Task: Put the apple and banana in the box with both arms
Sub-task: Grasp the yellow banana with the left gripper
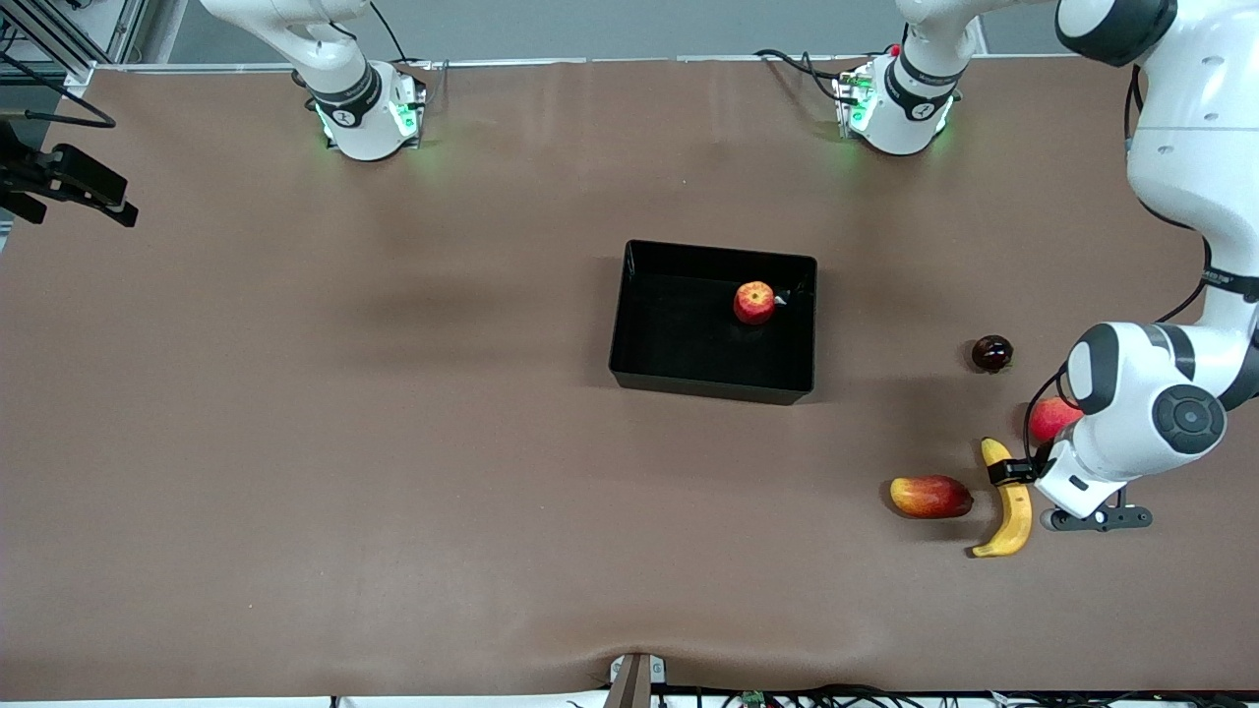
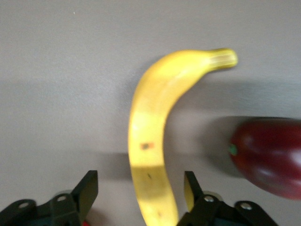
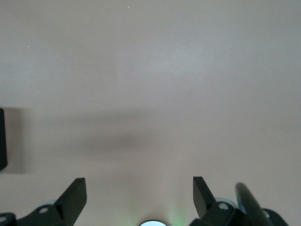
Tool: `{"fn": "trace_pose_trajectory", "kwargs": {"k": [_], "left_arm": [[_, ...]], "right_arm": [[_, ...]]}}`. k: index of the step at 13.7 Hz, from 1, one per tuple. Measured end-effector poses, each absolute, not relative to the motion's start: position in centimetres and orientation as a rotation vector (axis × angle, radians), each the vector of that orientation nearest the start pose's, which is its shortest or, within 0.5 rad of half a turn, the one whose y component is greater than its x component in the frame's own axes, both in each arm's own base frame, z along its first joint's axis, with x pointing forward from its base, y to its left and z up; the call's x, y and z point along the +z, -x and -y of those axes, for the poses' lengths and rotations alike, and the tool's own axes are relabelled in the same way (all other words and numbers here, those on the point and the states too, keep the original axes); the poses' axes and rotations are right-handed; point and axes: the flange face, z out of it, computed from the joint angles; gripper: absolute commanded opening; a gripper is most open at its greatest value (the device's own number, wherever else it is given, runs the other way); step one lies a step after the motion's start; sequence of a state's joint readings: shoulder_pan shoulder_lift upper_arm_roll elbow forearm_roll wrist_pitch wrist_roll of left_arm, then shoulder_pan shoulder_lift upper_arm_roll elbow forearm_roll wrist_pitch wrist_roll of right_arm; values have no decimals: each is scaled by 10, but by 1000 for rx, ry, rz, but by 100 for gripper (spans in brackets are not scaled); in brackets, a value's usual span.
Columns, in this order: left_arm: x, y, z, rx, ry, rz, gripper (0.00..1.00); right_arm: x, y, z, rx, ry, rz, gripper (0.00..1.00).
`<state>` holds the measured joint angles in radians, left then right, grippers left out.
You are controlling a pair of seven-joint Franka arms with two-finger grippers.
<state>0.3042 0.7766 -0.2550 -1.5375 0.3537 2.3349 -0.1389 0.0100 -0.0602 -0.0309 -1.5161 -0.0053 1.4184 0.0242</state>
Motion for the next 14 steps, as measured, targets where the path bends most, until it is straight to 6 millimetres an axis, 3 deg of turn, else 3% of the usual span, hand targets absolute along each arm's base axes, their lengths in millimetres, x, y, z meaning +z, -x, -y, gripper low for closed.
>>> {"fn": "trace_pose_trajectory", "kwargs": {"k": [2, 5, 6, 9, 11, 14], "left_arm": [[198, -711, -78, -100, 3051, 43, 49], [193, -713, -79, -100, 3053, 47, 7], [192, -713, -79, -98, 3054, 47, 0], [196, -716, -80, -114, 3050, 46, 0], [214, -721, -82, -145, 3041, 47, 0], [279, -724, -69, -130, 3032, 44, 0]], "right_arm": [[669, -519, 12, 58, 3144, -72, 100], [669, -519, 12, 57, 3144, -72, 100], [669, -519, 12, 57, 3144, -72, 100], [669, -519, 15, 57, 3143, -81, 100], [669, -519, 19, 58, 3143, -92, 100], [669, -519, 20, 60, 3143, -95, 100]]}}
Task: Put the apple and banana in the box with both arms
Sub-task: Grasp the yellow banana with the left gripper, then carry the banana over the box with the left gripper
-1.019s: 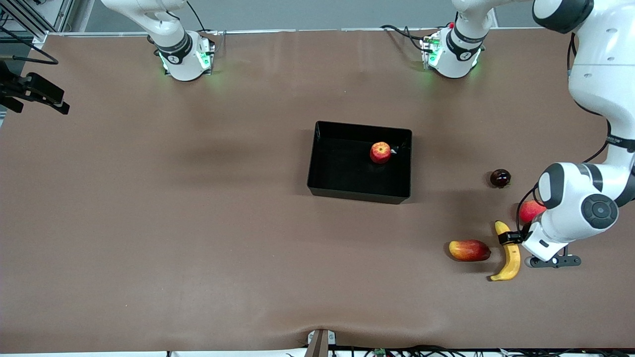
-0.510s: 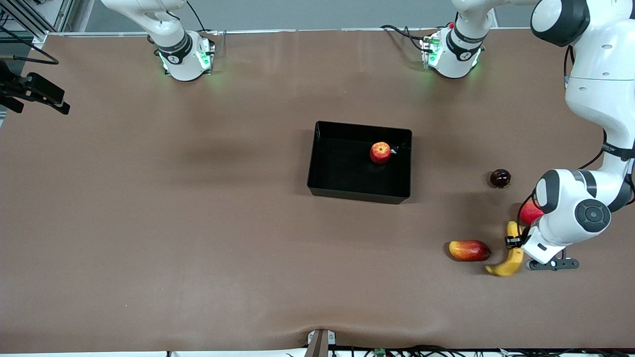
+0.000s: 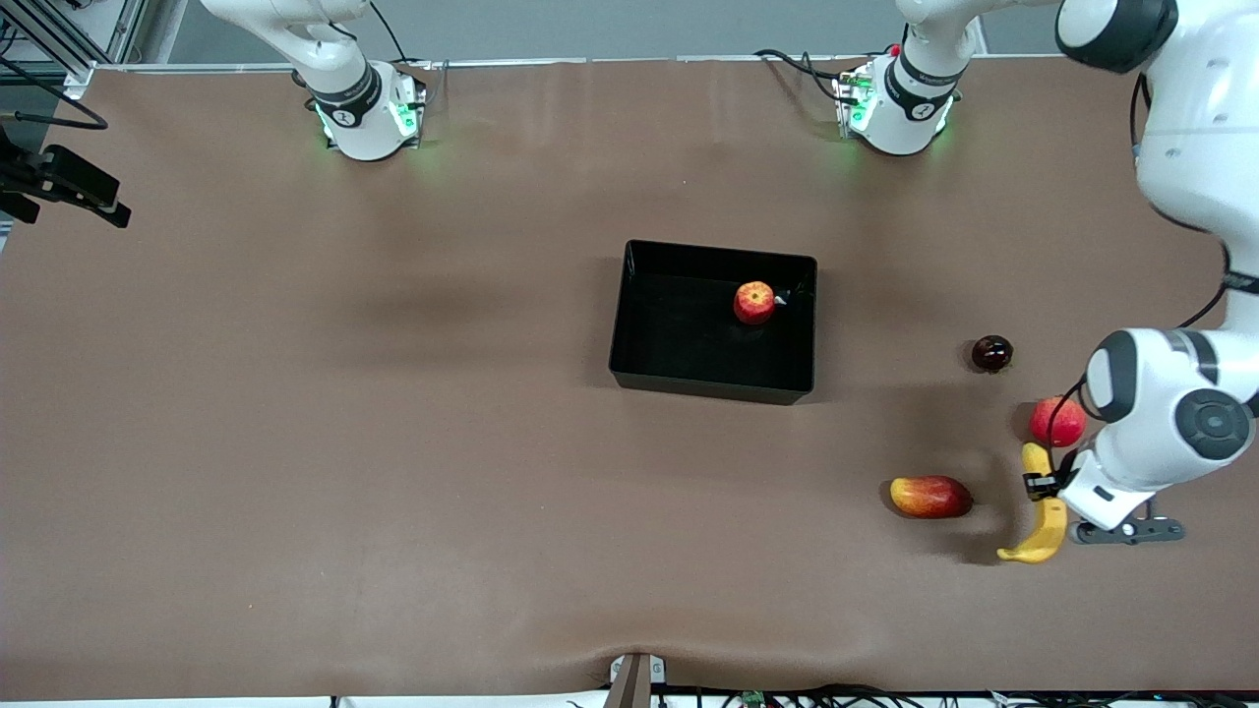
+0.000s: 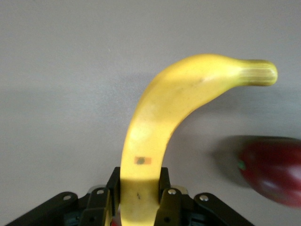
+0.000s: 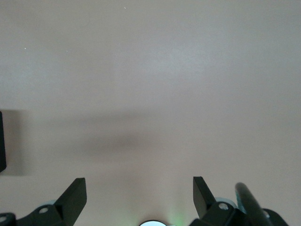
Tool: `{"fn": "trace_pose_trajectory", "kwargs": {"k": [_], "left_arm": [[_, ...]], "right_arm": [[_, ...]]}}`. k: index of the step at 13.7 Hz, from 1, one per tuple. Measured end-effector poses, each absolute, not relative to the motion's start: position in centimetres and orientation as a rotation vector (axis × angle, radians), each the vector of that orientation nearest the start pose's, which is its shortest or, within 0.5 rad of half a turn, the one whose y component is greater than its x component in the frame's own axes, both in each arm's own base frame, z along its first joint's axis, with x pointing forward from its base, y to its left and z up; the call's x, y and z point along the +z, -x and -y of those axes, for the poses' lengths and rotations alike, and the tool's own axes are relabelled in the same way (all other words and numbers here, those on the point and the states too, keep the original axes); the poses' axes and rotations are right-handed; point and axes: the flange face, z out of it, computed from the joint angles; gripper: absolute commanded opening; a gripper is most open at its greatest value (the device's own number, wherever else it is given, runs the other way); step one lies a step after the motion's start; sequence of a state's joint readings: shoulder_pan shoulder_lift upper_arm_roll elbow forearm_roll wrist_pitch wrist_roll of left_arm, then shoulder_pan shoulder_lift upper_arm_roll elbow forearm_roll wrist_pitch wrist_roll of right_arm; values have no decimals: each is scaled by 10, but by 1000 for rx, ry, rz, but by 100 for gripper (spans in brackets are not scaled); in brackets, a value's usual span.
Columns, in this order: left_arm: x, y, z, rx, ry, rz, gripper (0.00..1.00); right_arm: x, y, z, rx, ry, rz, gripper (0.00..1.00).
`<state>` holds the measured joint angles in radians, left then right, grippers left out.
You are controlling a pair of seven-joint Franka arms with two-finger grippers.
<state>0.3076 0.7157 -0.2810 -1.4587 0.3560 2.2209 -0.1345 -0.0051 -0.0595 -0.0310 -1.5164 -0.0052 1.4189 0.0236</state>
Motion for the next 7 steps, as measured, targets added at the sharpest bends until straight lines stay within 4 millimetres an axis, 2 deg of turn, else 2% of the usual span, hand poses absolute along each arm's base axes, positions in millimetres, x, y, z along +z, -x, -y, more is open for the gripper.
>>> {"fn": "trace_pose_trajectory", "kwargs": {"k": [2, 4, 6, 7], "left_arm": [[339, -718, -43, -103, 3068, 67, 0], [391, -702, -8, -38, 3096, 107, 0], [422, -681, 40, 50, 3100, 187, 0], [429, -671, 69, 79, 3101, 238, 0]], "right_arm": [[669, -519, 20, 61, 3143, -94, 100], [669, -519, 20, 61, 3143, -93, 100], [668, -519, 20, 64, 3143, -93, 100], [668, -519, 20, 65, 3143, -93, 100]]}}
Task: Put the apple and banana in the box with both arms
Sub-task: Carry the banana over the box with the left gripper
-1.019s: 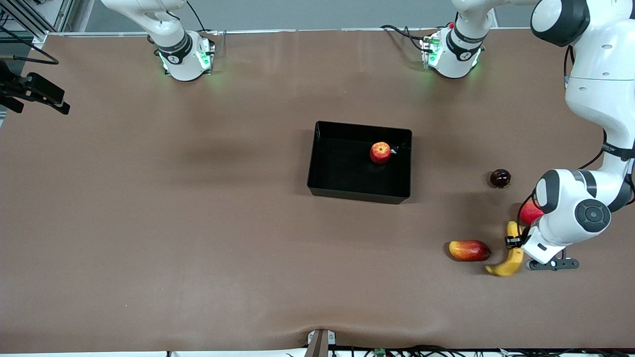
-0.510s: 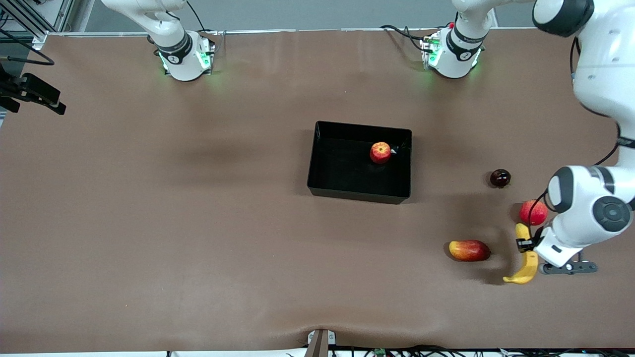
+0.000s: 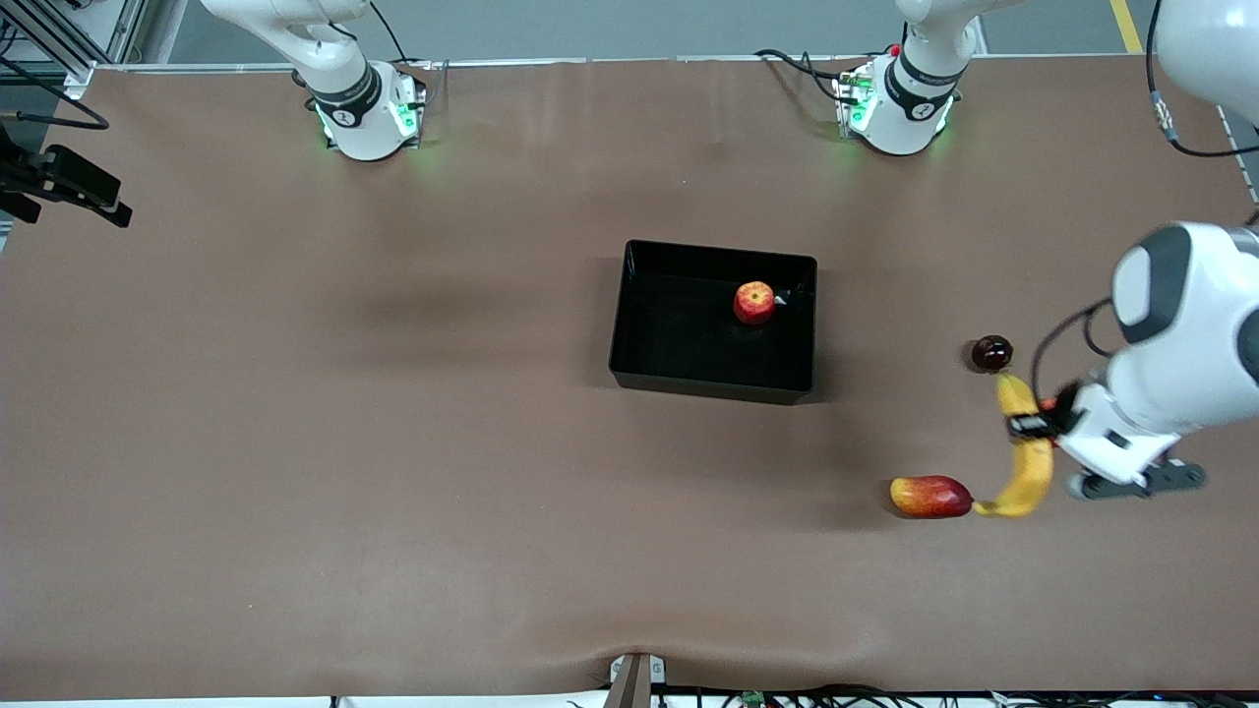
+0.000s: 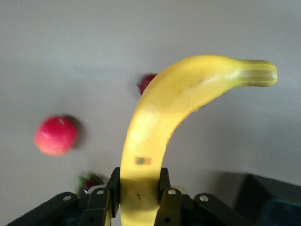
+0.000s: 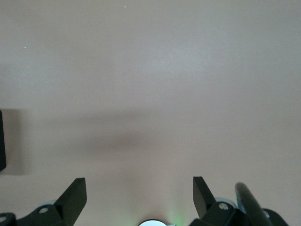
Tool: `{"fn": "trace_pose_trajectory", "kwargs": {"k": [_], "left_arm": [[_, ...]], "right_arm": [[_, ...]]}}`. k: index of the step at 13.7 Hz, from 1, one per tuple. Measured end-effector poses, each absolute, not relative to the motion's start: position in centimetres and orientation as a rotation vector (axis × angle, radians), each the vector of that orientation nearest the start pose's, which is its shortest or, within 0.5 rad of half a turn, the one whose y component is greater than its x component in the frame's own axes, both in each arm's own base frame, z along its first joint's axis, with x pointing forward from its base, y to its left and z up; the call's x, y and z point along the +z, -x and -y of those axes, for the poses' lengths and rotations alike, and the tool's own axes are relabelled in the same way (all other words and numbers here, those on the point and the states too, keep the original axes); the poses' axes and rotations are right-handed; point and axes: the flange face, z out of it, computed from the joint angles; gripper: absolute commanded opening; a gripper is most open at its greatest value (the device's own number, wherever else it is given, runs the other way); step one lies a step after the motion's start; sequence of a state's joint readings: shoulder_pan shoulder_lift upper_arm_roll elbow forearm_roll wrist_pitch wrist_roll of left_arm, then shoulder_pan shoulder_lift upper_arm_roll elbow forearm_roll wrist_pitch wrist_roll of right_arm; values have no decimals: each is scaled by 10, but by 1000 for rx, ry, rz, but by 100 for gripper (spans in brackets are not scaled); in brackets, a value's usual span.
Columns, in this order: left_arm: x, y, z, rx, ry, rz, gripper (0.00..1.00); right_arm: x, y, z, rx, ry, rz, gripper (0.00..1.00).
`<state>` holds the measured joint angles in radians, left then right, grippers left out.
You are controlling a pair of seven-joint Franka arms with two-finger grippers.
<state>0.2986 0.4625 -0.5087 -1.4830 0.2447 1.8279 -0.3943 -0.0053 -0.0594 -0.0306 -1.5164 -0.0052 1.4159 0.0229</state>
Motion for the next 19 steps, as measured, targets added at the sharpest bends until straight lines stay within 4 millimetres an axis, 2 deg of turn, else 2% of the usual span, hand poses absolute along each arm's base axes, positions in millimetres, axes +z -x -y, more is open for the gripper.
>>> {"fn": "trace_pose_trajectory", "kwargs": {"k": [4, 7, 10, 12, 13, 15, 19], "left_arm": [[428, -620, 201, 162, 3105, 405, 0], [422, -575, 288, 199, 3067, 550, 0], [404, -522, 374, 215, 3010, 690, 0], [383, -487, 420, 253, 2978, 719, 0], [371, -474, 436, 274, 2959, 737, 0], [341, -459, 454, 285, 2920, 737, 0], [278, -445, 475, 256, 2872, 747, 0]], "right_arm": [[668, -519, 20, 65, 3143, -94, 100], [668, -519, 22, 66, 3142, -98, 100], [668, -519, 23, 66, 3142, -103, 100], [668, -519, 23, 66, 3142, -103, 100], [668, -519, 23, 66, 3142, -103, 100], [668, -519, 23, 66, 3142, -103, 100], [668, -519, 23, 66, 3142, -103, 100]]}}
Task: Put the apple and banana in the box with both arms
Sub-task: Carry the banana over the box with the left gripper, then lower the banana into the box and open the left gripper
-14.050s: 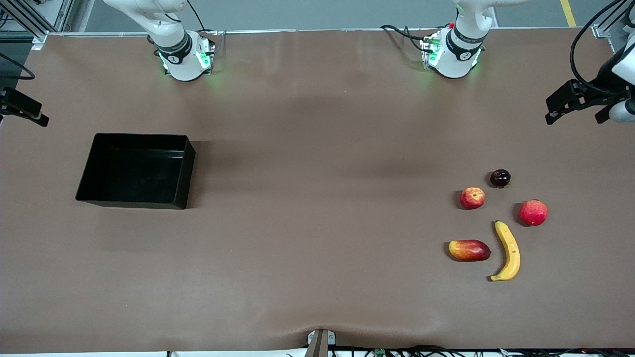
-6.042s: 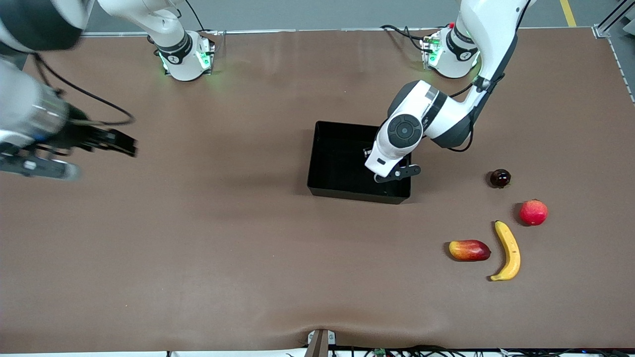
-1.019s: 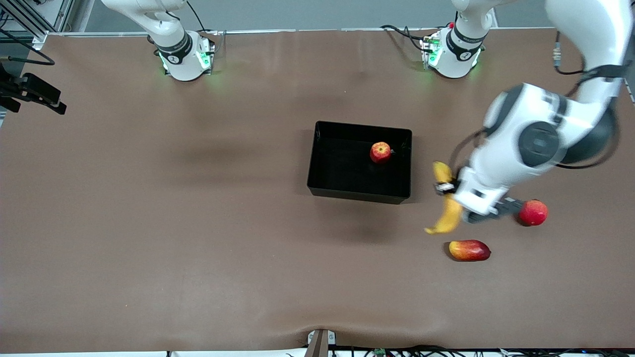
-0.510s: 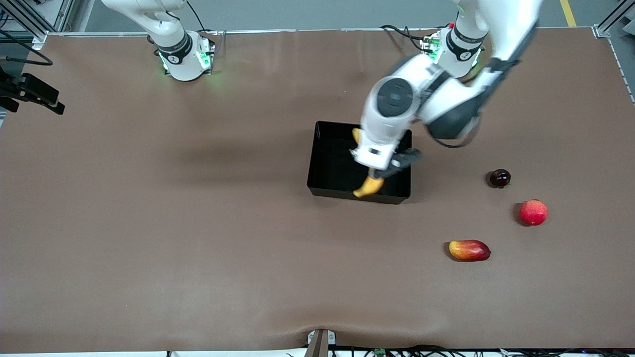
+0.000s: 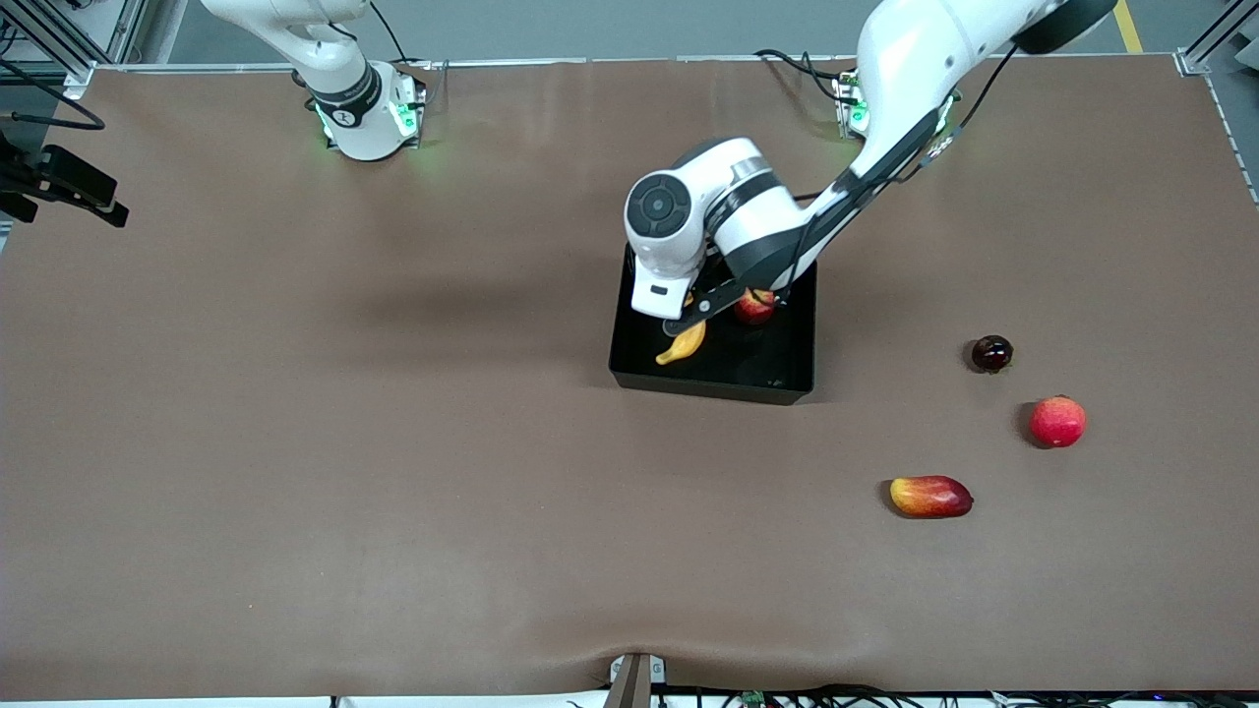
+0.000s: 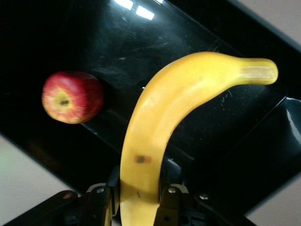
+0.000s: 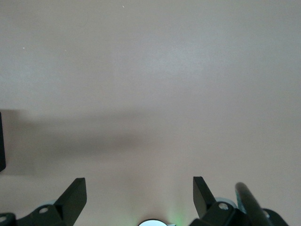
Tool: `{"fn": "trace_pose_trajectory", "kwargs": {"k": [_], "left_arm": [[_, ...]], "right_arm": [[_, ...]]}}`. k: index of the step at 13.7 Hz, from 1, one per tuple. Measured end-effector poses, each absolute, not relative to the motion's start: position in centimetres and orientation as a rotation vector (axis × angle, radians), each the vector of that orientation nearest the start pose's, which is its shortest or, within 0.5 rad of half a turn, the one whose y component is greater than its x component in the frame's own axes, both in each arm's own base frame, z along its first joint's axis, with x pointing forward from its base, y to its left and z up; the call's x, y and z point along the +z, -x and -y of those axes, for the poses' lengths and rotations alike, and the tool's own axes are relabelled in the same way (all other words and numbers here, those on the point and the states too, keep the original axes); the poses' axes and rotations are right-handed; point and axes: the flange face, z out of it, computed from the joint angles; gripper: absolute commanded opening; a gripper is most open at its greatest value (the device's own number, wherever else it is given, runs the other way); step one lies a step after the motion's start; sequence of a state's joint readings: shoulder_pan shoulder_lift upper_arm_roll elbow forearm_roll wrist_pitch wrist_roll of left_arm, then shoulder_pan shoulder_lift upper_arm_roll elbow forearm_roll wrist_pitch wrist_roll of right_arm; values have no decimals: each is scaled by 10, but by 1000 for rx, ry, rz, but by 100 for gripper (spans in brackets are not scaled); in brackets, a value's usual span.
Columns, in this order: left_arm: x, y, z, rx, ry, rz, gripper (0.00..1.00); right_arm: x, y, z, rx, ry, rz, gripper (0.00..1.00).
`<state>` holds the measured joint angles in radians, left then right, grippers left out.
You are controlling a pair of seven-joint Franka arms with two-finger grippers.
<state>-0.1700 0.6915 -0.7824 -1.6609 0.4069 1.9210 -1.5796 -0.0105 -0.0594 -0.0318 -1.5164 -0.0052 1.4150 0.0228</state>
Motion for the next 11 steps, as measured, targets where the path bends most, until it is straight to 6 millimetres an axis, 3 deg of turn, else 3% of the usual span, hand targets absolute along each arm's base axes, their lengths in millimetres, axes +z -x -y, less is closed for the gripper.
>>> {"fn": "trace_pose_trajectory", "kwargs": {"k": [7, 8, 9, 10, 11], "left_arm": [[229, -438, 480, 249, 2823, 743, 0], [219, -437, 480, 233, 2812, 740, 5], [211, -436, 480, 221, 2805, 739, 43], [205, -436, 480, 216, 2798, 742, 93], [202, -436, 480, 216, 2795, 747, 100]], "right_arm": [[668, -519, 23, 66, 3142, -103, 100], [668, -519, 23, 66, 3142, -103, 100], [668, -519, 23, 66, 3142, -102, 100], [668, -519, 23, 66, 3142, -102, 100], [668, -519, 23, 66, 3142, -102, 100]]}}
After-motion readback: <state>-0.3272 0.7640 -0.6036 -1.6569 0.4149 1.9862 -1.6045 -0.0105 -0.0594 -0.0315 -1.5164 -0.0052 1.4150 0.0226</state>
